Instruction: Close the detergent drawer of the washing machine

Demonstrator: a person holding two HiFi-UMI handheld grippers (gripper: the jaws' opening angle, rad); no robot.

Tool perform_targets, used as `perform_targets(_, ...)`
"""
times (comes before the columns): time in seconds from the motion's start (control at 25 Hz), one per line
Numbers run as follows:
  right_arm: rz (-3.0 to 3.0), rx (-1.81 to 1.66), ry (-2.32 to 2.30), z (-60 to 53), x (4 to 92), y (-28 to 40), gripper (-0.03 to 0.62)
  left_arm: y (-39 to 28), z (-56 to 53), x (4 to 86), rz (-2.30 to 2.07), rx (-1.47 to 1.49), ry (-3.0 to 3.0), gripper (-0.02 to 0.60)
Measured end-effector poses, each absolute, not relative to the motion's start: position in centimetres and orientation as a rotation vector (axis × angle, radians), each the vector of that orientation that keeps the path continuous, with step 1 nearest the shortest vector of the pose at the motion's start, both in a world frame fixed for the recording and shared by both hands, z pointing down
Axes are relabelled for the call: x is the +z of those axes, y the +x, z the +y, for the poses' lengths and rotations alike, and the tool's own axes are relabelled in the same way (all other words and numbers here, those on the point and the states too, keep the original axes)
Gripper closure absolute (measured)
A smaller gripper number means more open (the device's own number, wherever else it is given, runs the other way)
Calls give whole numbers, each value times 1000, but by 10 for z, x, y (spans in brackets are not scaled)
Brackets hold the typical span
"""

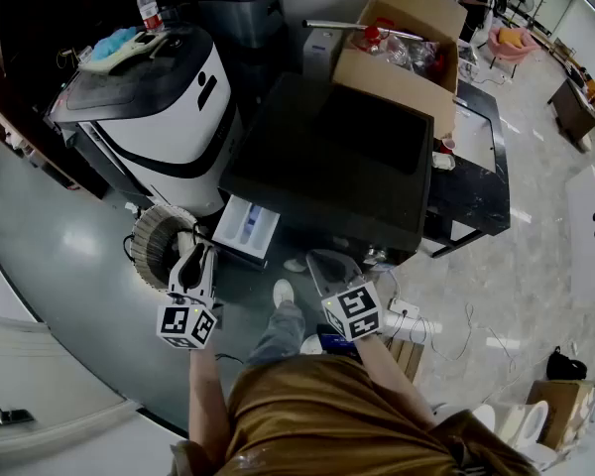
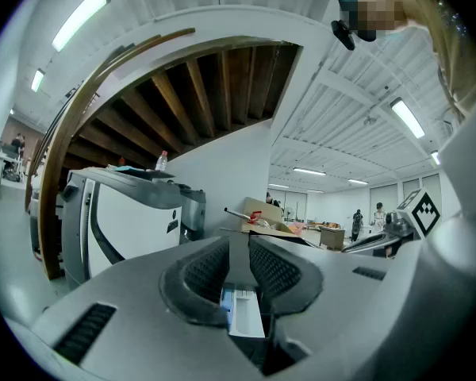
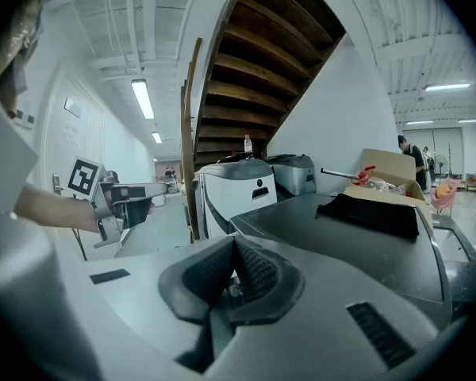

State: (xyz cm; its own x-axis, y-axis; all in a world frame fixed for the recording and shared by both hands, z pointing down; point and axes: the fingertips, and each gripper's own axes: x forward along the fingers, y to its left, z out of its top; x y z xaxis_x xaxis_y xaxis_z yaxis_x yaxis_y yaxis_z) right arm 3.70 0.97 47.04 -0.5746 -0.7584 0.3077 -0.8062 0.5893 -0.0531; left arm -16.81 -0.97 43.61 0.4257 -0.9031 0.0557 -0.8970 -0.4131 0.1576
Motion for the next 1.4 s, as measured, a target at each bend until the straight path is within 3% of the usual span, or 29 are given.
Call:
perform_targets(1.0,-2547,345,1241,-2,495,35,582,-176,-22,495,-1615,164,2404,503)
perform_targets(1.4,-2512,378,1190,-3,511,31,582,-176,-17,541,-1566,293,2357,478)
